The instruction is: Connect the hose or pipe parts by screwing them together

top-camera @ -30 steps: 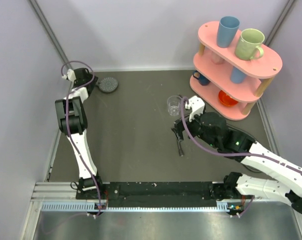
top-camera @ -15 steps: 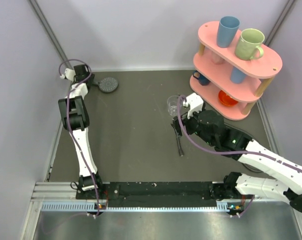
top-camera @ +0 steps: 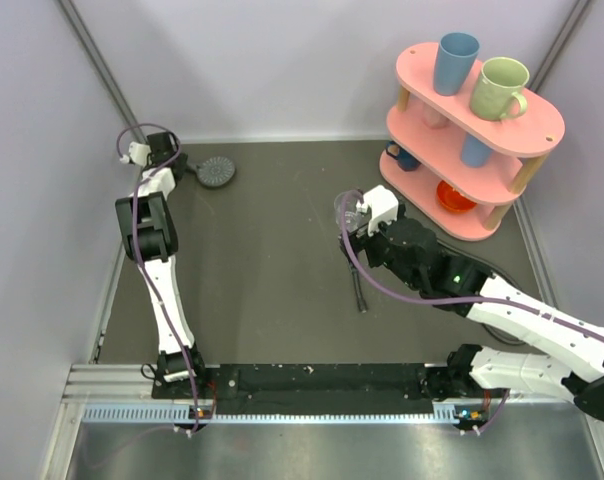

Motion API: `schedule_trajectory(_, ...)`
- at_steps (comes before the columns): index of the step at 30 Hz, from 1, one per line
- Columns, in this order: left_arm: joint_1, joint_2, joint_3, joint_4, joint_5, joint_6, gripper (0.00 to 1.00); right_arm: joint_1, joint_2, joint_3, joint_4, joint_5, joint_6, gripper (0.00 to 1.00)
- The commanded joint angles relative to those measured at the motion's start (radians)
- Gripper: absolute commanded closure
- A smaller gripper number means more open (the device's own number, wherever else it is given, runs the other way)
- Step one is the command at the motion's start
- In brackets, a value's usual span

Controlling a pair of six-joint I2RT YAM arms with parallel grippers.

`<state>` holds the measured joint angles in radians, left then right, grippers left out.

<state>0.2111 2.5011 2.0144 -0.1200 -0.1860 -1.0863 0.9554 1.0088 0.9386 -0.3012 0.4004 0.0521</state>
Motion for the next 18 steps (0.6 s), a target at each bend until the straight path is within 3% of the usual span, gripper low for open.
schedule_trajectory(1,0.007,-0.070,-0.094,-0.049,0.063,0.011,0.84,0.006,-0.024,0.048,0.048,0.022,-0.001,0.03)
schedule_trajectory(2,0.007,-0.085,-0.112,-0.044,0.071,0.017,0.92,0.006,-0.030,0.046,0.048,0.020,0.000,0.03)
schedule_trajectory(4,0.007,-0.140,-0.184,-0.037,0.103,0.025,0.99,0.006,-0.041,0.043,0.051,0.015,0.008,0.03)
schedule_trajectory(11,0.005,-0.352,-0.475,0.010,0.273,0.058,1.00,0.006,-0.065,0.029,0.036,-0.009,0.064,0.03)
schedule_trajectory(18,-0.028,-0.645,-0.938,0.111,0.356,0.054,1.00,0.006,-0.127,-0.042,-0.010,-0.153,0.248,0.04)
